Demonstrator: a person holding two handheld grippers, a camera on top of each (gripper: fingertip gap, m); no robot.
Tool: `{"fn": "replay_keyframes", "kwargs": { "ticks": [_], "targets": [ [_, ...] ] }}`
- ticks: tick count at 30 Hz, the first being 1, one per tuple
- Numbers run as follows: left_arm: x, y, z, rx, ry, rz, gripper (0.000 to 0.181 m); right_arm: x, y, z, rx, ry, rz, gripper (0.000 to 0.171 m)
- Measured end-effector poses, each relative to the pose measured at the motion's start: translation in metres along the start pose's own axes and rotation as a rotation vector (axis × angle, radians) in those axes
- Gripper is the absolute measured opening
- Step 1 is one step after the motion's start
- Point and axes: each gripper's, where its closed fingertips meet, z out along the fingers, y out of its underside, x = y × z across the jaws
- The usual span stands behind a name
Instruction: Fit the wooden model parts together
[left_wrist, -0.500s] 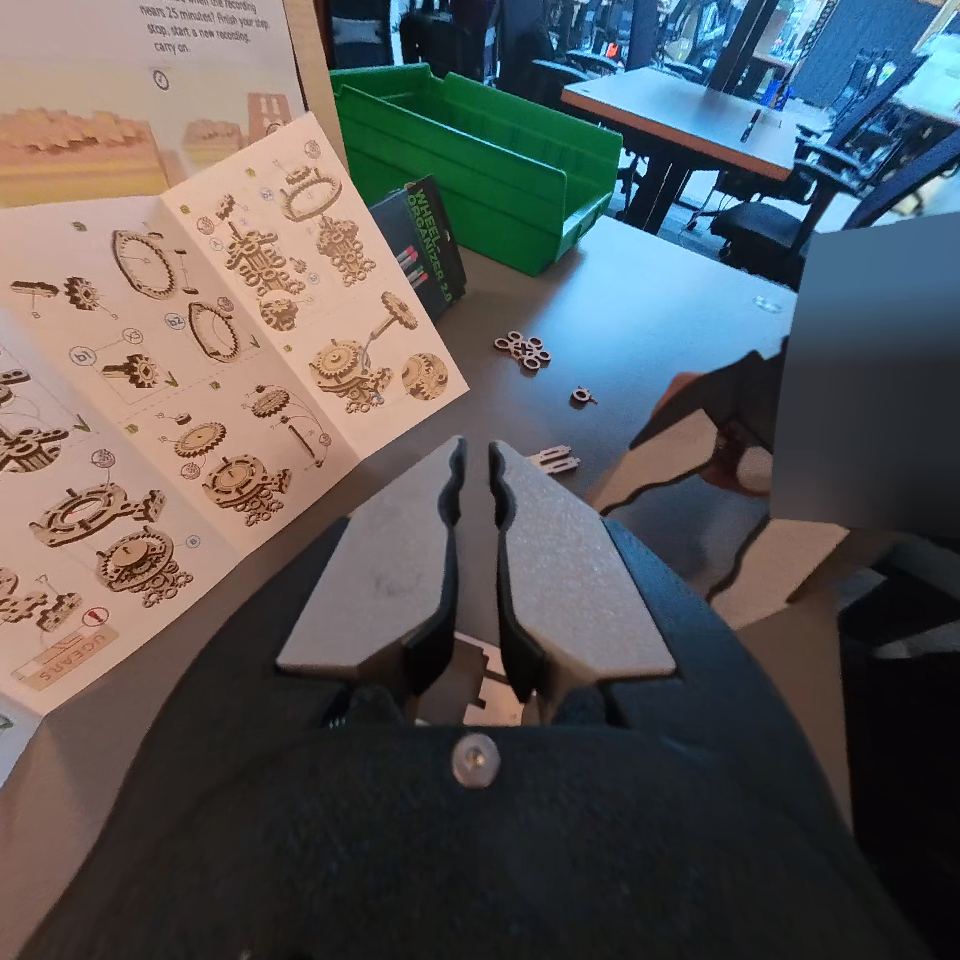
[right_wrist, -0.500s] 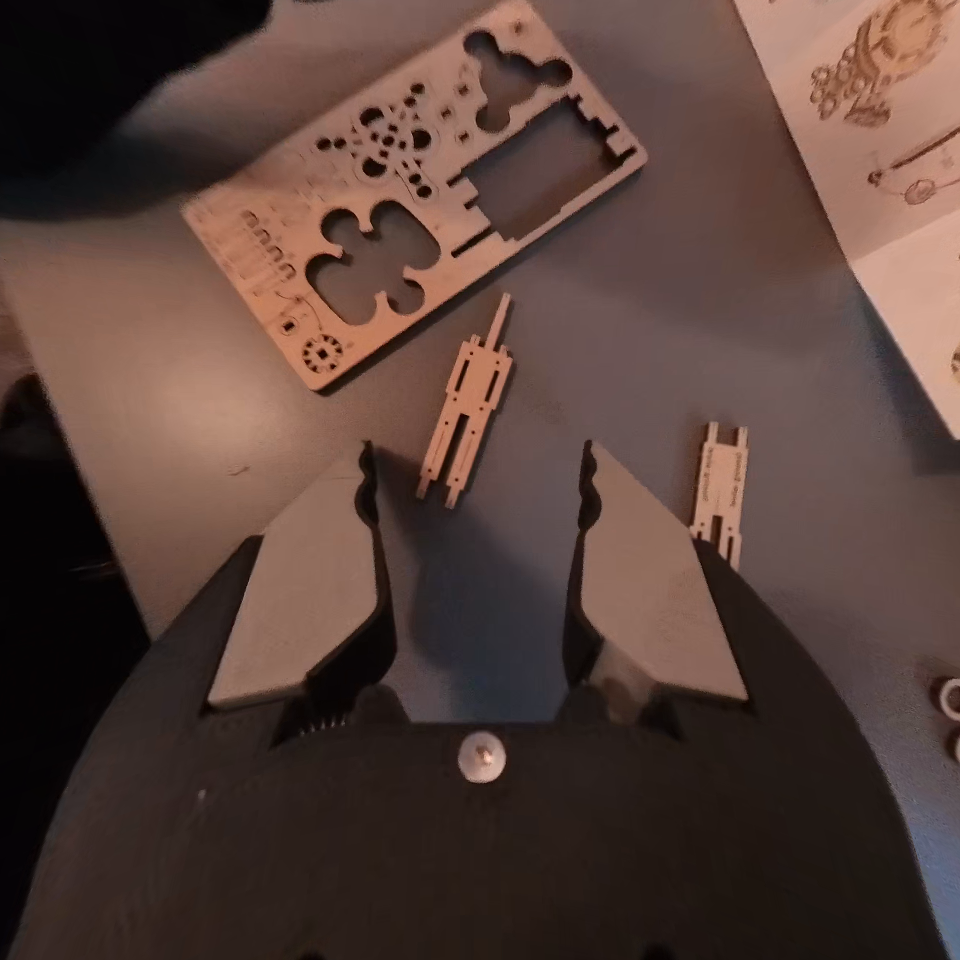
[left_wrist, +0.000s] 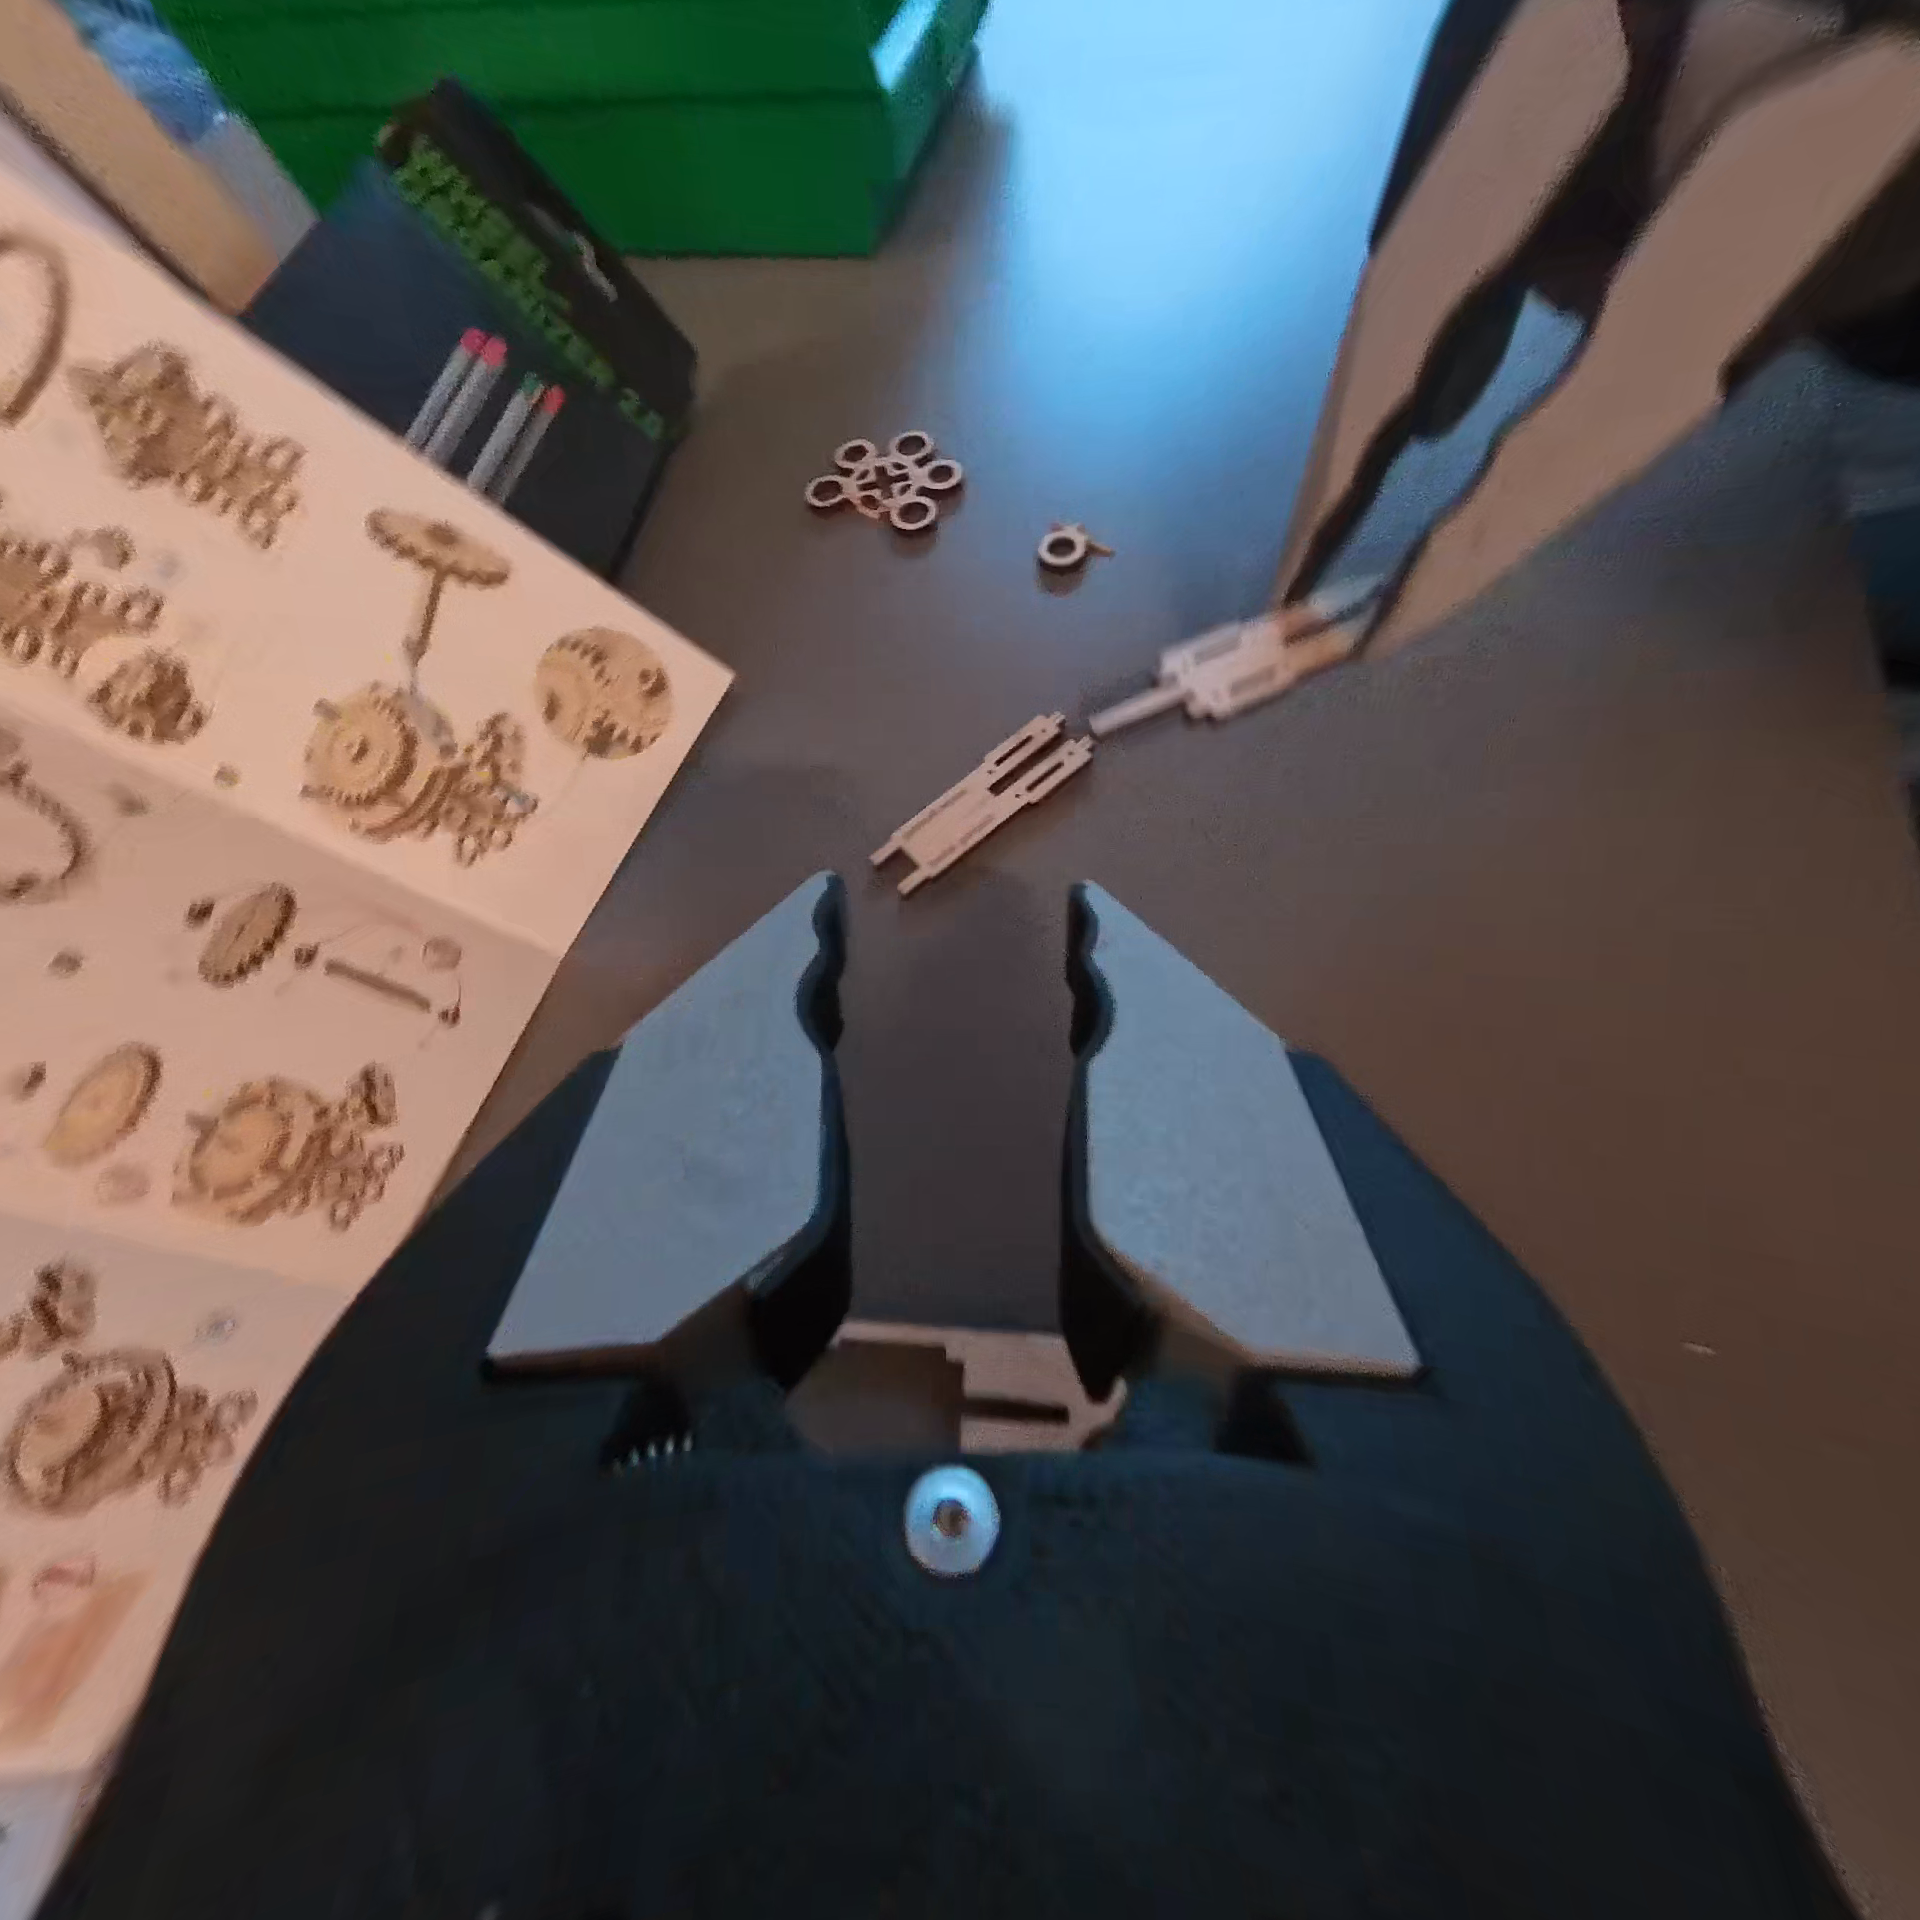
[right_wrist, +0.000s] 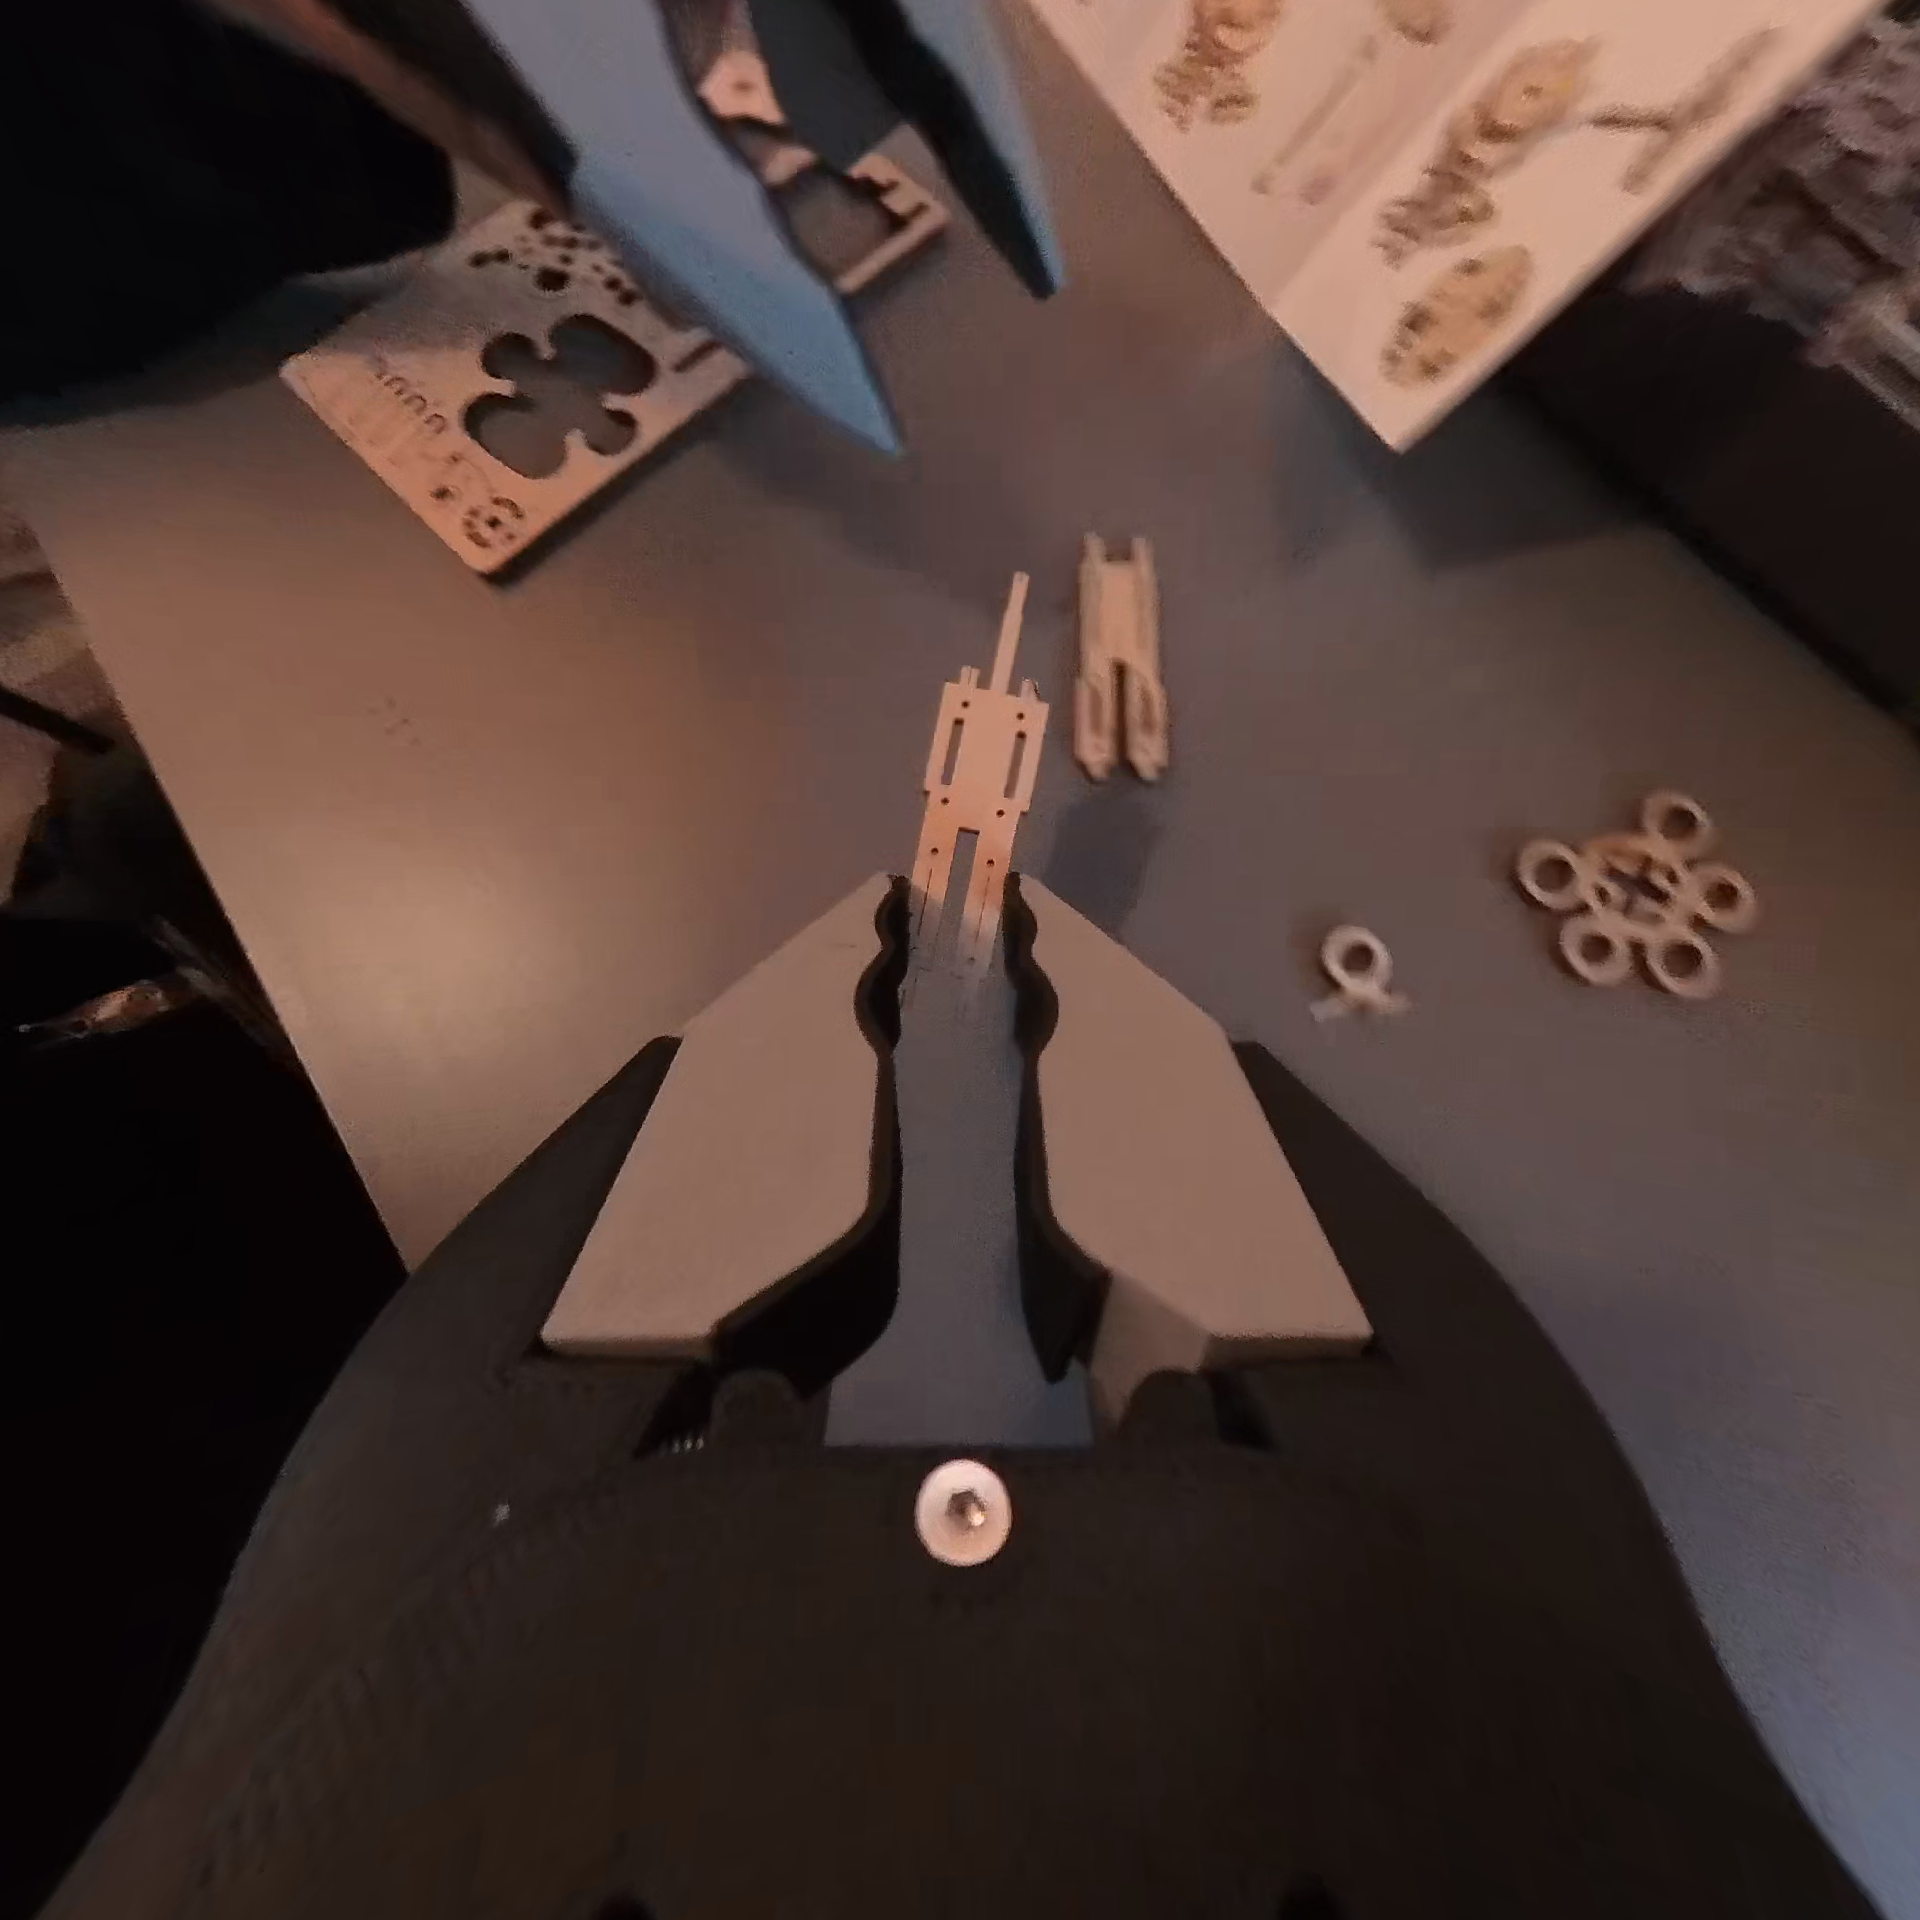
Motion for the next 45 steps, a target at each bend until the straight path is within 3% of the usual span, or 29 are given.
{"fn": "replay_keyframes", "kwargs": {
  "ticks": [6,8,13,14,16,21,24,31,33,37,41,45],
  "targets": [
    [0.008,0.007,0.045,-0.208,-0.019,0.368,0.044,0.028,0.031,-0.028,-0.010,0.017,0.087,0.014],
    [0.002,0.011,0.057,-0.280,-0.018,0.438,0.024,0.030,0.042,-0.034,-0.035,-0.008,0.103,0.014],
    [0.011,0.011,0.066,-0.416,0.249,0.376,0.011,0.033,0.052,-0.042,-0.050,-0.119,0.165,0.014],
    [0.013,0.011,0.065,-0.431,0.306,0.372,0.015,0.033,0.053,-0.040,-0.060,-0.139,0.182,0.014],
    [0.012,0.010,0.065,-0.444,0.345,0.375,0.000,0.035,0.057,-0.036,-0.089,-0.135,0.182,0.016],
    [0.015,0.011,0.062,-0.323,0.273,0.355,0.000,0.043,0.034,-0.028,-0.036,-0.055,0.087,0.056],
    [0.017,0.015,0.059,-0.260,0.253,0.287,0.000,0.035,0.005,-0.007,-0.001,-0.094,0.031,0.066],
    [0.009,0.018,0.042,-0.213,0.193,0.170,0.001,0.038,-0.012,0.062,-0.145,-0.060,-0.097,0.058],
    [0.004,0.013,0.033,-0.185,0.171,0.146,0.007,0.048,-0.016,0.064,-0.130,-0.034,-0.089,0.018],
    [-0.003,0.003,0.027,-0.153,0.106,0.135,0.029,0.047,-0.014,0.060,-0.146,-0.088,-0.094,0.017],
    [0.000,0.000,0.040,-0.191,-0.006,0.282,0.044,0.038,-0.039,0.036,-0.022,-0.190,0.007,0.017],
    [-0.003,-0.032,0.038,-0.084,-0.246,0.580,0.022,0.028,-0.045,0.016,0.015,-0.322,0.089,0.018]
  ]
}}
